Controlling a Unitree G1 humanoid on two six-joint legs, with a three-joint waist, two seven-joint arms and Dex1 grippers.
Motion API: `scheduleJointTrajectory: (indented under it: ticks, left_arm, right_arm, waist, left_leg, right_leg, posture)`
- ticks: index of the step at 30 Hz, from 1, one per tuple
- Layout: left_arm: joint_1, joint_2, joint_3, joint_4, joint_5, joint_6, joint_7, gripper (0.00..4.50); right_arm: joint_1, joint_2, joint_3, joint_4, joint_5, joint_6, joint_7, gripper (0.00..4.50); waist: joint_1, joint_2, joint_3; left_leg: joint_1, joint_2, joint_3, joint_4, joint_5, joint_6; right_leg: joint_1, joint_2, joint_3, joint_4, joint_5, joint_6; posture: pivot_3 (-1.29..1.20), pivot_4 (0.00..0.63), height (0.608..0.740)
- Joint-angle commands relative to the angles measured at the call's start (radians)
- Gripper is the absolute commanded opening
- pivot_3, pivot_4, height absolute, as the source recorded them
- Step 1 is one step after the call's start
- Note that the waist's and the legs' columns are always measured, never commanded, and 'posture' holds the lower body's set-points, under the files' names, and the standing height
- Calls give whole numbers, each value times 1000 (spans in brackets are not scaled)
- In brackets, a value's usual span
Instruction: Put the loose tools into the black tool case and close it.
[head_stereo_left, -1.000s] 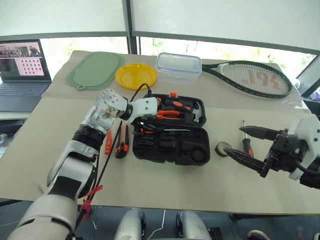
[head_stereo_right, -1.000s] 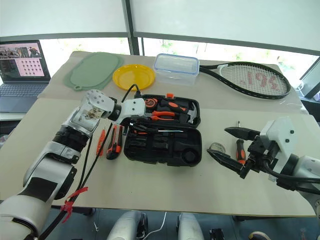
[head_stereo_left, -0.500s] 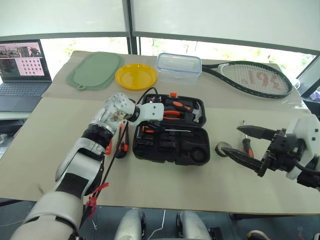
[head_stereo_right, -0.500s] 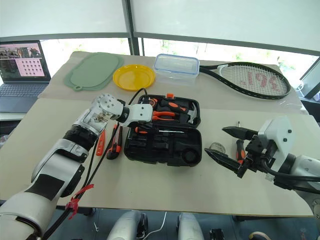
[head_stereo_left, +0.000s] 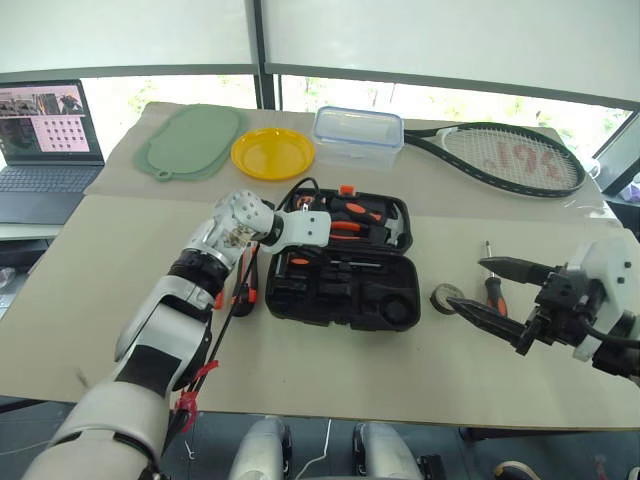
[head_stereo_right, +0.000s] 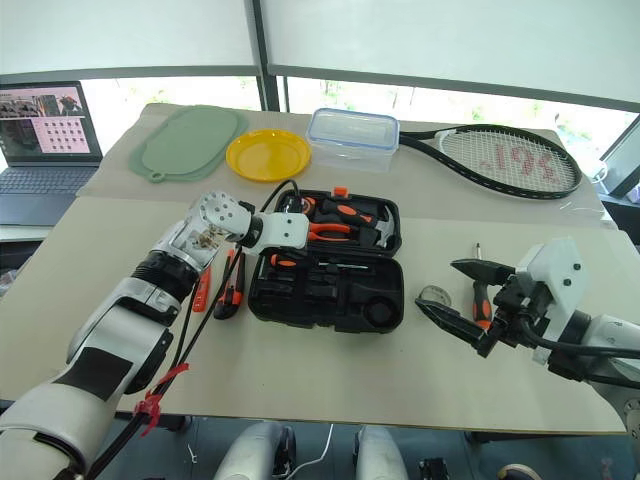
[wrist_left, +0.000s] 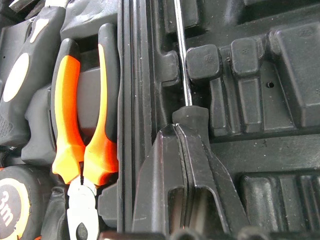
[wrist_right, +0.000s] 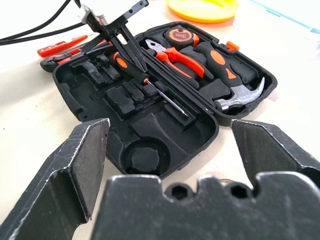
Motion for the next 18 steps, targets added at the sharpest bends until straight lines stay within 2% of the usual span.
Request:
scheduleJointTrajectory:
  ticks: [1, 3, 7, 10, 13, 16, 18]
  left_arm:
    - [-1, 14, 85, -49, -97, 115, -39, 289]
    - [5, 37, 168, -142, -217, 258, -117, 778]
    - [67, 128, 309, -453, -497, 619, -267, 2281]
    - [133, 205, 374, -682, -680, 904, -291, 3339]
    - [202, 260, 416, -856, -823, 1069, -279, 4406]
    - [248, 268, 453, -983, -925, 1156, -222, 4469]
    - [280, 268, 468, -1059, -975, 1185, -179, 4469]
  right_arm:
    - [17, 19, -31, 4, -26, -12, -34, 4500]
    - [50, 33, -64, 5, -44, -1, -59, 4500]
    - [168, 88, -186, 6, -52, 49, -119, 4500]
    - [302, 153, -296, -10, -43, 77, -129, 4500]
    - [415, 217, -377, -21, -23, 98, -144, 4500]
    - [488, 273, -426, -39, 12, 140, -193, 4500]
    - [511, 272, -401, -64, 1, 147, -204, 4500]
  waist:
    - [-2, 0, 0]
    - [-5, 0, 0]
    - [-6, 0, 0]
    - [-4, 2, -1]
    - [-4, 4, -2]
    - [-4, 4, -2]
    - [-5, 5, -2]
  left_leg:
    - [0, 0, 0, 0, 0, 0]
    - [-1, 0, 0, 0, 0, 0]
    - [-3, 2, 0, 0, 0, 0]
    - [-3, 3, 0, 0, 0, 0]
    - [-1, 3, -1, -1, 0, 0]
    - [1, 2, -1, 0, 0, 0]
    - [2, 2, -1, 0, 1, 0]
  right_leg:
    - [0, 0, 0, 0, 0, 0]
    - [-2, 0, 0, 0, 0, 0]
    - [-3, 0, 0, 0, 0, 0]
    - [-3, 0, 0, 0, 0, 0]
    - [-1, 0, 0, 0, -1, 1]
    - [2, -1, 0, 0, -1, 1]
    - [3, -1, 1, 1, -1, 1]
  posture:
    - [0, 150, 738]
    - [0, 150, 738]
    - [0, 150, 738]
    - [0, 150, 738]
    - [0, 150, 738]
    - [0, 150, 738]
    - [0, 150, 738]
